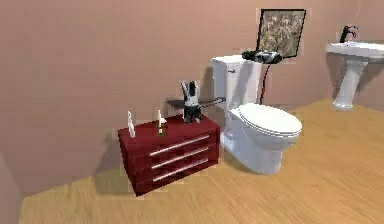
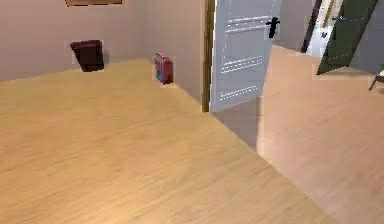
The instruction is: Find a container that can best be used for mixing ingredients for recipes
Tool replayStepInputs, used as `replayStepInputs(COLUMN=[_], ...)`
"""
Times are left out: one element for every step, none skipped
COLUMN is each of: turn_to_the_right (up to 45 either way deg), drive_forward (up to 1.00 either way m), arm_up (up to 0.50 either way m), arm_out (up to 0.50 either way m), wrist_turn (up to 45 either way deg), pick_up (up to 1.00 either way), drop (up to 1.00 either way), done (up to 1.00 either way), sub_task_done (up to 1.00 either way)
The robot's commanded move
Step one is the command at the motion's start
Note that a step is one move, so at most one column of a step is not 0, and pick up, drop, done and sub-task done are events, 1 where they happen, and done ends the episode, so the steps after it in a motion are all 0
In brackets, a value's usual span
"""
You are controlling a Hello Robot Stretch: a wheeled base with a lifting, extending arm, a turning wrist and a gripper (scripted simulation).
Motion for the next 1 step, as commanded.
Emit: replayStepInputs(turn_to_the_right=[45.0], drive_forward=[0.0], arm_up=[0.0], arm_out=[0.0], wrist_turn=[0.0], pick_up=[0.0], drop=[0.0], done=[0.0], sub_task_done=[0.0])
